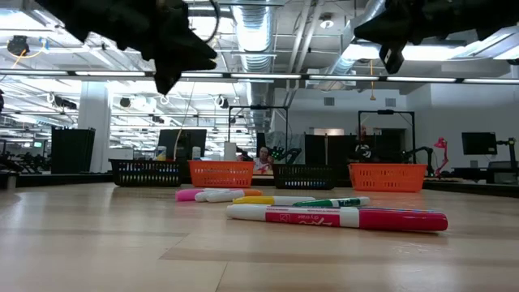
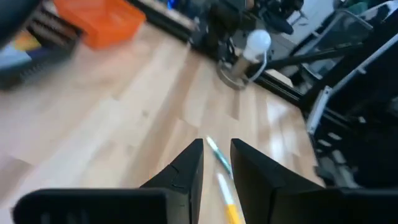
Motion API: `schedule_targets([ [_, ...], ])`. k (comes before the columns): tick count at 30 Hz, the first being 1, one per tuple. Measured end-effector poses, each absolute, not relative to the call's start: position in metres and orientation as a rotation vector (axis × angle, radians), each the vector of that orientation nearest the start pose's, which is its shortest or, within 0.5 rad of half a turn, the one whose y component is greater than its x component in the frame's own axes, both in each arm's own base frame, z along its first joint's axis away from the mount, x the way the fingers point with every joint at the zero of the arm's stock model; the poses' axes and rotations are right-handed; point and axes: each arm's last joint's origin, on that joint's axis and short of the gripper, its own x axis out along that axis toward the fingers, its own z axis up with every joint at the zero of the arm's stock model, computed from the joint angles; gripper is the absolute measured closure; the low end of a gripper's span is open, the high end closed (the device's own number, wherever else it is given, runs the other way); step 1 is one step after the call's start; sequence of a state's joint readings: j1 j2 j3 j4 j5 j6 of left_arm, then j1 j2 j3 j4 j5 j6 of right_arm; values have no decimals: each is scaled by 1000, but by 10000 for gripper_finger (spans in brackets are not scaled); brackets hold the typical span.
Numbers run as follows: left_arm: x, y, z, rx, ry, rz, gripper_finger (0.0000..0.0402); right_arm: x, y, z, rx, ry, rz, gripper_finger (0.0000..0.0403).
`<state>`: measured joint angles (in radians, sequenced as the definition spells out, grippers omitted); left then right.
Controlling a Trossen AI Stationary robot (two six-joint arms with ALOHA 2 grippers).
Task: Pick & Place Markers
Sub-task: Put the orange mini highlighter into the right black bin
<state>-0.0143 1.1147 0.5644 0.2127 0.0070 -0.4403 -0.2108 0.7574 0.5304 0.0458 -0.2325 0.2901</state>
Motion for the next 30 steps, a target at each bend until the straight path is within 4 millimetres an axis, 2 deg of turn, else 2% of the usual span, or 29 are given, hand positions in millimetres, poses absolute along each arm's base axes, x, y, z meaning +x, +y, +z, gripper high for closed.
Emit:
schedule_targets([
  [8,258,-11,227,-690,454,-62,322,172,-30,271,329,179,-4,402],
  [16,285,-36,237,-608,474,-72,360,172,-30,271,329,179,-1,402],
  [22,307,-51,246,-561,579,-60,361,172,-30,271,328,179,-1,402],
  [25,316,-48,244,-534,614,38,360,172,-30,271,308,179,1,402],
  [30,332,-29,233,-559,667,171,360,172,-30,271,243,179,6,402],
])
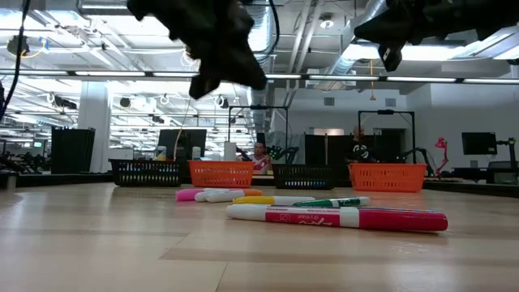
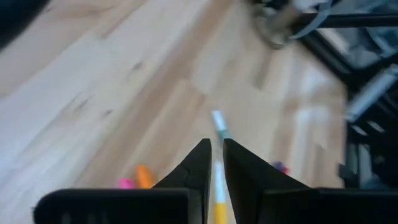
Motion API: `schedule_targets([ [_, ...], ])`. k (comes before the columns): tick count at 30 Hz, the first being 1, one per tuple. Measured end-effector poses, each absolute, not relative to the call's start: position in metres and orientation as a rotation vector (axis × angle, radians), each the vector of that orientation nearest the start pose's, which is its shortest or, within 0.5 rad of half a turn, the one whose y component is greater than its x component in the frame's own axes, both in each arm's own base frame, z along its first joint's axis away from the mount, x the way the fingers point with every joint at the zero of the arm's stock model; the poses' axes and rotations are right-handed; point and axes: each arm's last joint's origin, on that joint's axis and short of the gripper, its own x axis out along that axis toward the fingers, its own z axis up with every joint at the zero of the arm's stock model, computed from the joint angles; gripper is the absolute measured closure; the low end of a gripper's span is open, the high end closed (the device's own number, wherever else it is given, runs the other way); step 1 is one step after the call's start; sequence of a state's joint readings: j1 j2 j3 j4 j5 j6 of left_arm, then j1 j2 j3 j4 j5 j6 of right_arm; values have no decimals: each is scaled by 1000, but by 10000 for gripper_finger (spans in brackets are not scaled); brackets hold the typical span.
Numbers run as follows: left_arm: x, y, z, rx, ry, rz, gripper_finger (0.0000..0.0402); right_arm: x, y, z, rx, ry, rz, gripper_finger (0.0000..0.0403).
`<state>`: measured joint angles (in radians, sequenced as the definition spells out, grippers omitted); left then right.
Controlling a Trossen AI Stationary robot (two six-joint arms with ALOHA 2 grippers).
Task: Pick & Place Markers
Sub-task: Put the orange mini highlighter into the right black bin
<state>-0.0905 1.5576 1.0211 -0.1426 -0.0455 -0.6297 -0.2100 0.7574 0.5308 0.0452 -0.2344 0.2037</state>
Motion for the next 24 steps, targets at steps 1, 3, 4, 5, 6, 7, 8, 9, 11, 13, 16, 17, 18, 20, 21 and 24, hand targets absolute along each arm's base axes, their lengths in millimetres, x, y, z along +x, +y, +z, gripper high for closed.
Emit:
schedule_targets([
  [1,335,-26,229,-571,682,190,360,172,-30,271,241,179,7,402],
  [3,340,-22,219,-612,708,229,360,172,-30,271,241,179,7,402],
  [4,343,-21,215,-636,716,245,360,172,-30,271,241,179,7,402],
  [5,345,-21,212,-653,723,256,360,172,-30,271,240,179,7,402],
  [6,347,-21,208,-663,732,266,360,172,-30,271,230,179,8,402],
  [7,349,-21,206,-664,736,276,360,172,-30,271,217,179,9,402],
  [8,351,-21,203,-672,740,291,360,172,-30,271,201,179,10,402],
  [9,353,-21,200,-685,743,304,360,172,-30,271,187,179,11,402],
  [11,354,-21,198,-716,745,325,360,172,-30,271,165,178,12,402],
  [13,355,-21,199,-725,739,326,360,172,-30,271,162,178,10,402],
  [16,355,-22,199,-723,744,325,358,172,-32,271,163,178,3,402],
  [17,355,-22,199,-723,744,324,355,172,-32,271,163,177,0,402],
  [18,355,-22,199,-723,743,324,352,172,-33,271,163,177,-3,402],
  [20,355,-22,199,-723,743,325,341,172,-34,271,164,177,-8,402],
  [21,355,-22,199,-723,743,325,334,172,-34,271,164,177,-9,402],
  [24,355,-22,199,-723,740,323,305,172,-34,271,164,177,-8,402],
])
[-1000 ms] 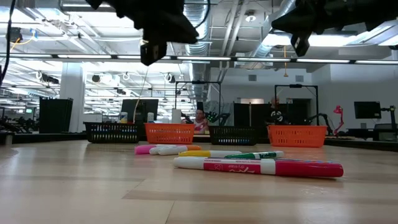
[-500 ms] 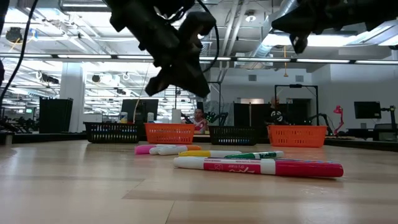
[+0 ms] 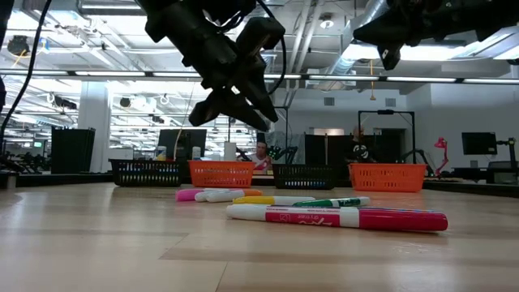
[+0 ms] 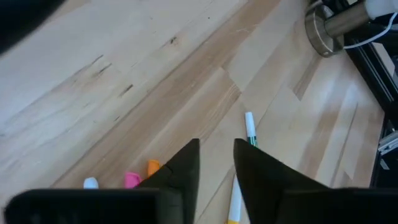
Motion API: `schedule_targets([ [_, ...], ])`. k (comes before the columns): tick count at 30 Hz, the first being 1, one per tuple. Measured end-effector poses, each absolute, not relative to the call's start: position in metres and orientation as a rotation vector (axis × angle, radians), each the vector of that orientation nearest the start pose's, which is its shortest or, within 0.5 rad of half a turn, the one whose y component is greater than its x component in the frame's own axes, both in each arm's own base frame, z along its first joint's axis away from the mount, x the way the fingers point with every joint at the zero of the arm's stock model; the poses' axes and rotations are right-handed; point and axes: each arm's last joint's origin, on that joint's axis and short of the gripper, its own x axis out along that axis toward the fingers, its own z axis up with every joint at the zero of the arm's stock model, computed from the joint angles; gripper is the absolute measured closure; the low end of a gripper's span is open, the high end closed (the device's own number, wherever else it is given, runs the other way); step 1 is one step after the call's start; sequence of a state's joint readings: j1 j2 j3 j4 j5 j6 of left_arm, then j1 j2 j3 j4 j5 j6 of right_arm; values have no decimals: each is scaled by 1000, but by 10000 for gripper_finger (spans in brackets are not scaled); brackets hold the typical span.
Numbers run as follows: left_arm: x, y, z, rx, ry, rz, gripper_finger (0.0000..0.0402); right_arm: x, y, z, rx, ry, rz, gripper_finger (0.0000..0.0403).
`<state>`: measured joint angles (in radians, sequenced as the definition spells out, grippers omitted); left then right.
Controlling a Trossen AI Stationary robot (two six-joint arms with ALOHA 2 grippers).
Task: Pick & Place Markers
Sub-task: Put the orange mini highlighter into the right black bin
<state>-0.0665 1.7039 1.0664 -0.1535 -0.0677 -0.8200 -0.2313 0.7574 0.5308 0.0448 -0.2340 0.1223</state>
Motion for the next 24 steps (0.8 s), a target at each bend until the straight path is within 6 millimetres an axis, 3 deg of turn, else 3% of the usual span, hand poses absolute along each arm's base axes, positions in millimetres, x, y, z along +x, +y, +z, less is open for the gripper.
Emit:
schedule_targets([
  [7,355,-24,199,-731,743,299,195,172,-33,271,164,177,-7,402],
  [11,356,-35,201,-733,761,210,148,171,-33,270,166,189,-9,402],
  [19,353,-56,201,-689,778,145,131,171,-33,269,168,193,-9,402],
  [24,353,-53,203,-693,766,149,131,171,-33,269,167,193,-9,402],
])
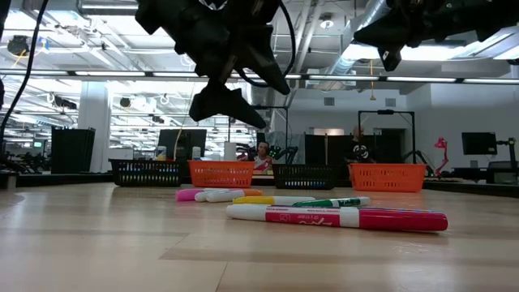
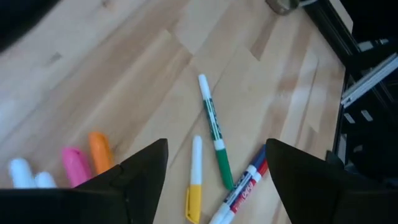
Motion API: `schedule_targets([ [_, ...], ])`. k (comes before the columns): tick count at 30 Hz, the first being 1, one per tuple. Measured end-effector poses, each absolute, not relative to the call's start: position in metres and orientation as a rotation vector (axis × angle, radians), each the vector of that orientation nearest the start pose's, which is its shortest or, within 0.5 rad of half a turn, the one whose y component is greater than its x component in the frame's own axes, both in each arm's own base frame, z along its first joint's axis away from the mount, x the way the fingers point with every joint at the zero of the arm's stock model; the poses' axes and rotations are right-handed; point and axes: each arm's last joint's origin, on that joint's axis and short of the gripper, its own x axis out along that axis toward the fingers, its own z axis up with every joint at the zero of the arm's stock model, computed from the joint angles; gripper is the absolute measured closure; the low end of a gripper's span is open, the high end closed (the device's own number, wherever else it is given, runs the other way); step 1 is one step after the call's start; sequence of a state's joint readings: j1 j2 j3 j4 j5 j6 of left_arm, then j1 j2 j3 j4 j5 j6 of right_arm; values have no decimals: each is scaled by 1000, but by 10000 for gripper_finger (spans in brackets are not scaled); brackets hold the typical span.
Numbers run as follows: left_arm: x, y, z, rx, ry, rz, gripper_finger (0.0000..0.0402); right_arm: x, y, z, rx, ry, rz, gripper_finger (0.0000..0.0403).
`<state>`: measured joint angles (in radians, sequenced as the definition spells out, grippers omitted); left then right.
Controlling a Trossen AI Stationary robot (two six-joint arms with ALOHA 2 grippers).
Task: Pick & Place Markers
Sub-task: Put the orange mini highlighter into the right black bin
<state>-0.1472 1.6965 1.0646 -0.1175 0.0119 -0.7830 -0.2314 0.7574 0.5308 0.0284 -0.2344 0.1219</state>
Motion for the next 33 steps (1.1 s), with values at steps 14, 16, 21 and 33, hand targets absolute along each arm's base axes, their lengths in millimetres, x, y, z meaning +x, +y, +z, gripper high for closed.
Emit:
schedule_targets([
  [14,365,-40,271,-620,705,134,131,171,-33,267,171,217,-10,402],
  [16,364,-37,276,-624,740,161,131,171,-33,266,173,226,-11,402],
  [21,361,-39,275,-666,759,236,131,170,-33,265,178,245,-12,402],
  [33,387,-44,203,-754,963,341,131,170,-33,265,134,238,-7,402],
])
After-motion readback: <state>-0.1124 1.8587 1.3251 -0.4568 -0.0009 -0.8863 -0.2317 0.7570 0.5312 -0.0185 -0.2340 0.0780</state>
